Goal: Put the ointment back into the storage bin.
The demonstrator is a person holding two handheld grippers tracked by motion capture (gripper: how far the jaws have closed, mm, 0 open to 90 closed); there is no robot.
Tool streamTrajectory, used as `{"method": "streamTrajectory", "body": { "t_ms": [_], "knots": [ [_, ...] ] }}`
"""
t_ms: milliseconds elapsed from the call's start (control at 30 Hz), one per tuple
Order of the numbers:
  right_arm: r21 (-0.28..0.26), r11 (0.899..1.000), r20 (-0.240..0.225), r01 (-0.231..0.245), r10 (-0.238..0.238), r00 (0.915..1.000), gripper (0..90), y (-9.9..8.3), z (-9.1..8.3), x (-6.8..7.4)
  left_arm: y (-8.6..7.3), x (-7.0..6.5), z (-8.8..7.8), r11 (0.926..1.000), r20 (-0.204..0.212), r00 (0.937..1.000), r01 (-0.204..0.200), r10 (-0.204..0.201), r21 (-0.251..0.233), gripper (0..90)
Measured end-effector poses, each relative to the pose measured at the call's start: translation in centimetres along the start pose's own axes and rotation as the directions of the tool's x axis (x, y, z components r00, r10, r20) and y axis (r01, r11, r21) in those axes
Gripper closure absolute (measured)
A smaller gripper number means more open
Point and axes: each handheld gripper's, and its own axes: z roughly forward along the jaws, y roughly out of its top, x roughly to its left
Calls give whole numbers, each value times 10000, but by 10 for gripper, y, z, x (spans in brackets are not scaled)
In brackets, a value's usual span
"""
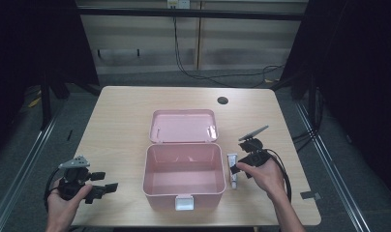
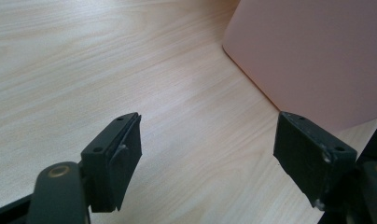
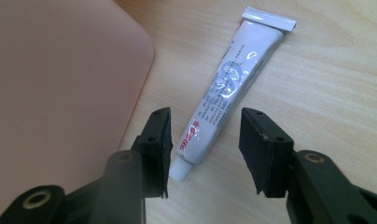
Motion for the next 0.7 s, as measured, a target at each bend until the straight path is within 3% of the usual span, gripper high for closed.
{"method": "streamTrajectory", "body": {
  "t_ms": [300,333,700],
  "knots": [
    [619,9973,176,-398,388,9991,588,12,11,2,0,0,0,10000,35,10000,6,-6,0,234],
    [694,9963,437,-501,471,9979,588,14,15,4,0,0,0,10000,34,10000,-27,28,-32,234],
    [1116,9916,823,-653,563,9950,600,15,27,7,0,0,0,10000,32,10000,-2,2,-31,233]
  ]
}}
